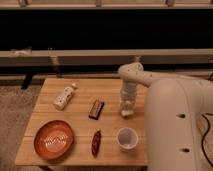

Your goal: Place the white sponge in the ceramic bowl

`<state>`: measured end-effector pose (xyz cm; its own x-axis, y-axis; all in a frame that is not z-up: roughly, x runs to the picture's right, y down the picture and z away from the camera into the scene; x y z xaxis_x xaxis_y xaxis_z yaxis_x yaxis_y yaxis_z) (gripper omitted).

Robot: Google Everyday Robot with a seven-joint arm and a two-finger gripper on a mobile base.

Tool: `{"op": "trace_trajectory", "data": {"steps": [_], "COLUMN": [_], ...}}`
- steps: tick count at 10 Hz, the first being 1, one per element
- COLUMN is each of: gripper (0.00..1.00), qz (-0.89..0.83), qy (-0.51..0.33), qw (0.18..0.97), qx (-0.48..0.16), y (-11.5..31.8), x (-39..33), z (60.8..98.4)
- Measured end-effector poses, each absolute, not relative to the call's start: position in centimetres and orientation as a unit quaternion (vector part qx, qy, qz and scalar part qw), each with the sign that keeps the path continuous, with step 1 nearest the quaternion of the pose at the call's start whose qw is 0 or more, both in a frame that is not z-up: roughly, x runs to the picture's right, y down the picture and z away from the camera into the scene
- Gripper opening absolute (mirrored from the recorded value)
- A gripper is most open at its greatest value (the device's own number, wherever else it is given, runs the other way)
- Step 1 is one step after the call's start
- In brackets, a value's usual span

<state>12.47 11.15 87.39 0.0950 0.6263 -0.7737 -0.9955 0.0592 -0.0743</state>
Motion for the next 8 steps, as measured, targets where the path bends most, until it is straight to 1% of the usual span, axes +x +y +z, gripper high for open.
{"op": "trace_trajectory", "data": {"steps": [2, 3, 8], "gripper": [0.00, 0.00, 0.00], "qz": [0.570, 0.550, 0.458], "qy": [0.269, 0.260, 0.207], "qw": [0.705, 0.720, 0.780], "qx": [-0.325, -0.333, -0.373], "y": [9.5, 9.8, 14.4], "x": [8.3, 6.1, -1.7], "z": [84.4, 82.8, 74.8]}}
